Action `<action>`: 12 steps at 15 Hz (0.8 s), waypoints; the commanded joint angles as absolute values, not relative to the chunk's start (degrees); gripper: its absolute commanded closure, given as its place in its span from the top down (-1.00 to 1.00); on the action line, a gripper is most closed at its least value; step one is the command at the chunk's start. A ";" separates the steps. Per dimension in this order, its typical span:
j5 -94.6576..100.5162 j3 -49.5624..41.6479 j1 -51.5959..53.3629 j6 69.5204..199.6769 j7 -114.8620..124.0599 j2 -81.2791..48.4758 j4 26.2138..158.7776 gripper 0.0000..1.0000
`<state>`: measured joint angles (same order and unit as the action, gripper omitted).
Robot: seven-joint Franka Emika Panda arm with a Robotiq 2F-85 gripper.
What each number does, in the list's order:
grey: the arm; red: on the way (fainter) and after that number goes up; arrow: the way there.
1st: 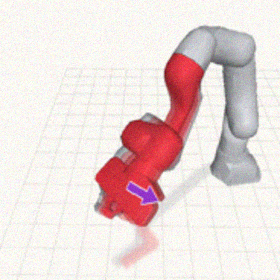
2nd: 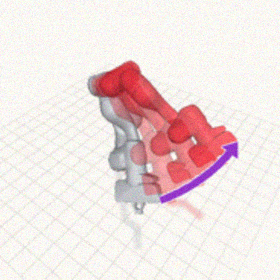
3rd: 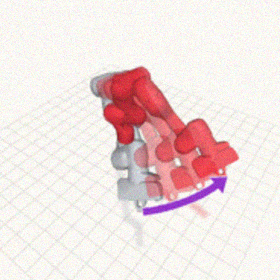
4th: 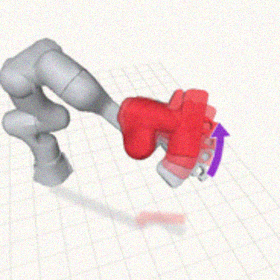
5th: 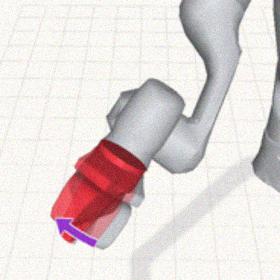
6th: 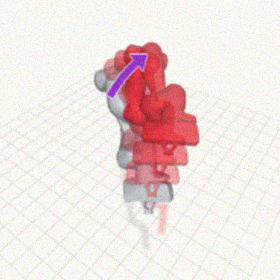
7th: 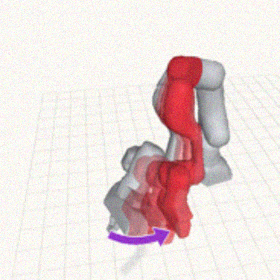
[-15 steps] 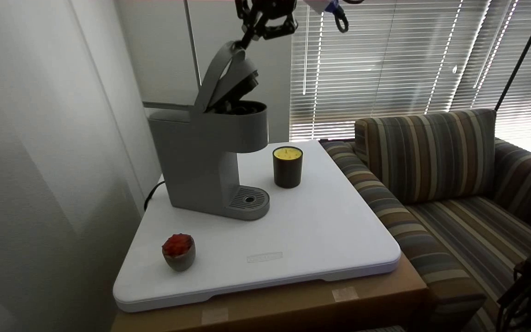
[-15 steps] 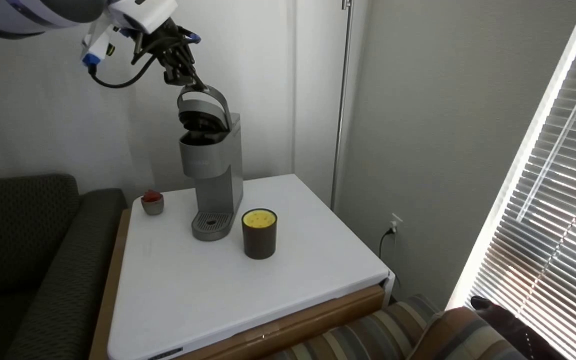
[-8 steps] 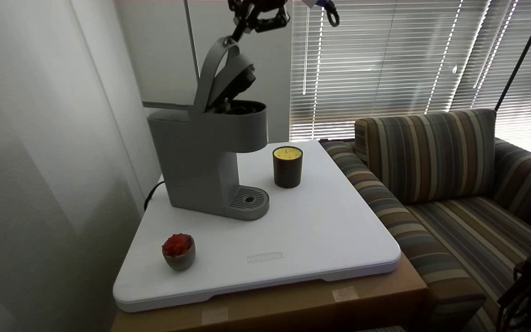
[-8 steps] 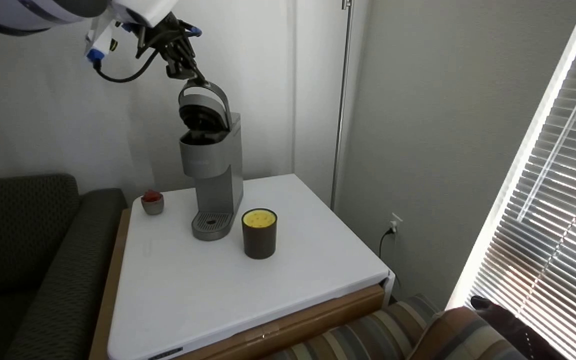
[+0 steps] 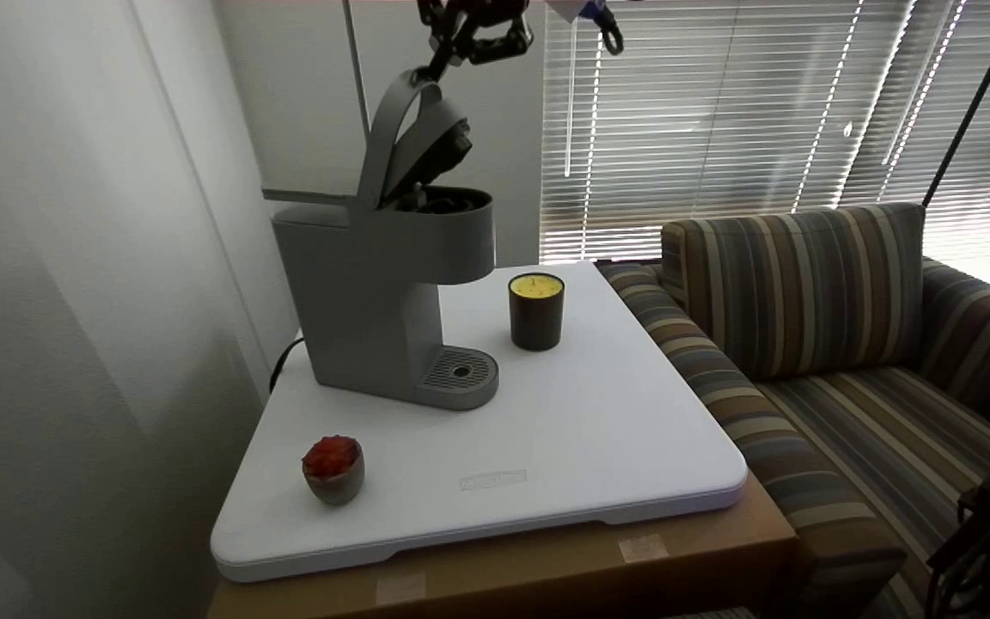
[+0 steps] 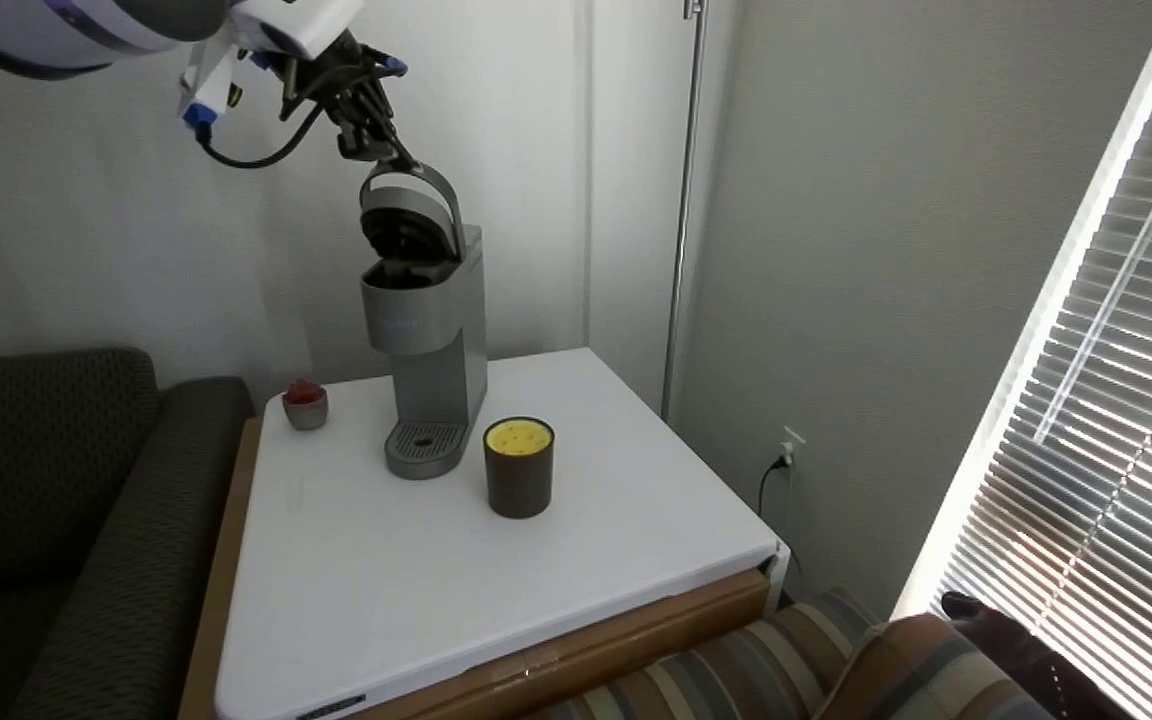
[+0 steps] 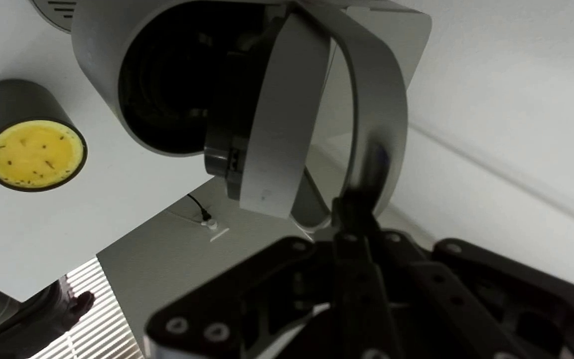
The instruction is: Open the coffee maker
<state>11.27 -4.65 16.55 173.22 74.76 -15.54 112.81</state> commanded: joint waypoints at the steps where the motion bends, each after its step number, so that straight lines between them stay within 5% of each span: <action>1: 13.14 -6.52 18.22 173.37 76.47 -18.66 109.78 -1.00; 12: 14.33 -10.50 21.81 173.01 78.21 -20.88 105.49 -1.00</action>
